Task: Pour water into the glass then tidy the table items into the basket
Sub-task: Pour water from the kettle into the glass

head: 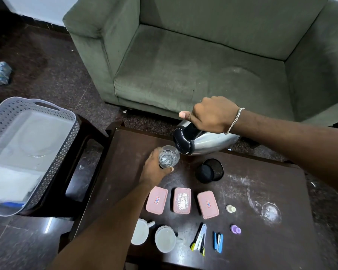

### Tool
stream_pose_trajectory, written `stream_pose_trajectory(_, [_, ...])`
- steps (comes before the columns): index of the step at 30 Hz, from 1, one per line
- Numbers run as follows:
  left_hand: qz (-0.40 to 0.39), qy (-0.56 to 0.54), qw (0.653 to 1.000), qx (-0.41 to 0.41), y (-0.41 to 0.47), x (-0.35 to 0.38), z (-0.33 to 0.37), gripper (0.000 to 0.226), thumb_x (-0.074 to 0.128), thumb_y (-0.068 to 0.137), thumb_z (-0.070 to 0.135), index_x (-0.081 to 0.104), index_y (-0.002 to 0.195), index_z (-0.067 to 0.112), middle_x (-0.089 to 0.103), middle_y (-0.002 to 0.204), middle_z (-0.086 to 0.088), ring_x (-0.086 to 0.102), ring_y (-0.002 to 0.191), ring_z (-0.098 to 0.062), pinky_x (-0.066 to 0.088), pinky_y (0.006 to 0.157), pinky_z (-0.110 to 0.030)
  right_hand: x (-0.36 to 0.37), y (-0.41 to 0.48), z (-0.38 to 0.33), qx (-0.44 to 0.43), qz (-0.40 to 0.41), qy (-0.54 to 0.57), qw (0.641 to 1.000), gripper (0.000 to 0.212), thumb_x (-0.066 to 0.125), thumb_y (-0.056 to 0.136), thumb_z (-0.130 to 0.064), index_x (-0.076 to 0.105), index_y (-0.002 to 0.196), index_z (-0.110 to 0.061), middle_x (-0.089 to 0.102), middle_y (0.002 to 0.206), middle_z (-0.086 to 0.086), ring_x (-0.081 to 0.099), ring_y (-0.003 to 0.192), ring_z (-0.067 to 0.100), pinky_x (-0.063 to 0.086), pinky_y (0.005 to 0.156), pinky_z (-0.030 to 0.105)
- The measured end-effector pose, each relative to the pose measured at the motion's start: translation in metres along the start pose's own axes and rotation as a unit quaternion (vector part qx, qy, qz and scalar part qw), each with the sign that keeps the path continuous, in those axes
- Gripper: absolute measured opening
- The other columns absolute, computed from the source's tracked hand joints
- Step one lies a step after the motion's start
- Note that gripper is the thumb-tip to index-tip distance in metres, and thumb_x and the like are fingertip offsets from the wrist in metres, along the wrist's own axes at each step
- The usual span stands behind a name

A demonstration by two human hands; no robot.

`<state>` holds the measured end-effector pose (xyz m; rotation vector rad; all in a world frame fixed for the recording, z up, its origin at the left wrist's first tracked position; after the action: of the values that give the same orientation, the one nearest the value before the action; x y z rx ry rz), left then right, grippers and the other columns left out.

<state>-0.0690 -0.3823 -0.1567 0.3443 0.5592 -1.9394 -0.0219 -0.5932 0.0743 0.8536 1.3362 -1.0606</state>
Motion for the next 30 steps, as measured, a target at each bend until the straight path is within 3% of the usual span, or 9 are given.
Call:
stream_pose_trajectory(2, [0.0, 0.0, 1.0, -0.001, 0.0, 0.0, -0.001, 0.078, 0.093, 0.066, 0.021, 0.052, 0.132, 0.026, 0.061, 0.127, 0.006, 0.06, 0.117, -0.018, 0.05, 0.103, -0.042, -0.002, 0.0, 0.0, 0.0, 0.0, 0.004, 1.0, 0.066, 0.017, 0.1, -0.064, 0.032, 0.053, -0.02, 0.034, 0.05, 0.001, 0.065, 0.066, 0.042, 0.038, 0.059, 0.034])
stream_pose_trajectory(8, [0.002, 0.006, 1.0, 0.007, 0.0, 0.0, -0.002, 0.078, 0.092, 0.066, 0.021, 0.052, 0.132, 0.024, 0.061, 0.128, 0.005, 0.059, 0.118, -0.017, 0.049, 0.104, -0.041, -0.001, -0.001, 0.004, -0.014, 0.023, 0.008, 1.0, 0.065, 0.017, 0.1, -0.064, 0.029, 0.054, -0.021, 0.06, 0.069, 0.016, 0.066, 0.07, 0.044, 0.036, 0.059, 0.034])
stream_pose_trajectory(14, [0.0, 0.011, 1.0, 0.007, 0.0, 0.0, -0.002, 0.078, 0.092, 0.066, 0.022, 0.051, 0.133, 0.026, 0.061, 0.129, 0.007, 0.058, 0.119, -0.016, 0.049, 0.104, -0.04, 0.0, -0.002, 0.008, -0.011, 0.018, 0.006, 1.0, 0.067, 0.015, 0.1, -0.065, 0.032, 0.053, -0.02, 0.058, 0.062, 0.014, 0.065, 0.067, 0.042, 0.038, 0.058, 0.034])
stream_pose_trajectory(18, [0.002, 0.008, 1.0, 0.008, 0.0, 0.0, -0.001, 0.077, 0.092, 0.065, 0.022, 0.052, 0.131, 0.025, 0.061, 0.127, 0.006, 0.059, 0.117, -0.017, 0.05, 0.102, -0.041, 0.001, -0.001, 0.01, -0.016, 0.021, -0.004, 1.0, 0.067, 0.014, 0.1, -0.065, 0.032, 0.054, -0.02, 0.065, 0.071, 0.016, 0.066, 0.068, 0.042, 0.041, 0.059, 0.035])
stream_pose_trajectory(30, [0.002, 0.003, 1.0, 0.007, 0.001, 0.001, -0.001, 0.076, 0.092, 0.066, 0.023, 0.052, 0.13, 0.026, 0.061, 0.126, 0.006, 0.059, 0.116, -0.017, 0.05, 0.101, -0.043, -0.003, -0.001, 0.008, -0.009, 0.018, -0.024, 1.0, 0.067, 0.012, 0.098, -0.066, 0.033, 0.055, -0.019, 0.052, 0.065, 0.007, 0.067, 0.071, 0.042, 0.039, 0.059, 0.035])
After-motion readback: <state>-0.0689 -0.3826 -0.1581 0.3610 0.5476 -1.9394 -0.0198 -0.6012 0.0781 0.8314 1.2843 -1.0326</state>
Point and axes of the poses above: each hand's wrist, its own y-axis towards the middle knuckle, its own x-axis out of the palm, z = x × y, the point moved 1 cm from there along y, towards the middle knuckle
